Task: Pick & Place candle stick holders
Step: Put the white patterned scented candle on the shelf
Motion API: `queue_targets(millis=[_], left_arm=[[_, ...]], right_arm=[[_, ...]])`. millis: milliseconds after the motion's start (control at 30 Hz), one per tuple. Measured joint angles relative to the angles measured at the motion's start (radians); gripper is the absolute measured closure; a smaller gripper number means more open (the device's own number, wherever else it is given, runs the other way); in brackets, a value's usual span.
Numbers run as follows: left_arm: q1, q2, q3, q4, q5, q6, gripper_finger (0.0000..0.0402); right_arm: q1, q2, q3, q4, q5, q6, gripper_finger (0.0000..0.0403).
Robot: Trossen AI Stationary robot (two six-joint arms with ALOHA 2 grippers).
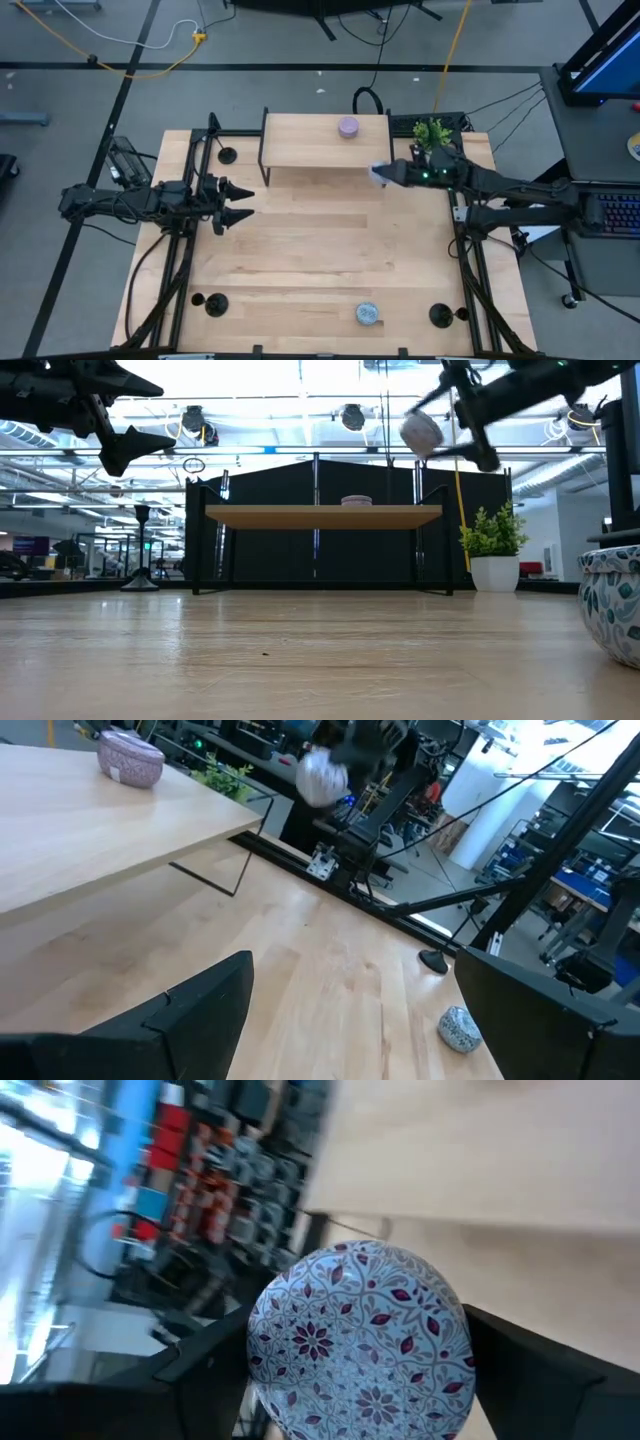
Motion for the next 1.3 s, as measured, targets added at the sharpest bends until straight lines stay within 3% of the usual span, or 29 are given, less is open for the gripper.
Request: queue_targets(millis=[100, 300, 700, 967, 1300], left_arm=[[0.0, 0.0, 0.0, 0.0, 0.0, -0.001, 0.005], [0.0, 0.0, 0.0, -0.001, 0.0, -0.002, 0.005], [0.0, 0.0, 0.0, -0.008, 0.003, 0.008, 0.005], [0.0, 0.0, 0.0, -0.008, 0.003, 0.015, 0.005], [0.0, 0.0, 0.0, -0.008, 0.002, 0.015, 0.005]], right_arm=[[-0.009, 0.061, 0.065, 0.043, 0.021, -0.065, 0.009], [-0.063, 0.21, 0.277, -0.031, 0.002, -0.234, 0.0091], [-0.25, 0.481, 0.743, -0.588, -0.027, -0.528, 0.0091], [-0.37, 0.58, 0.784, -0.719, -0.032, -0.595, 0.0092], [-0.41, 0.661, 0.784, -0.743, -0.034, -0.643, 0.0091]])
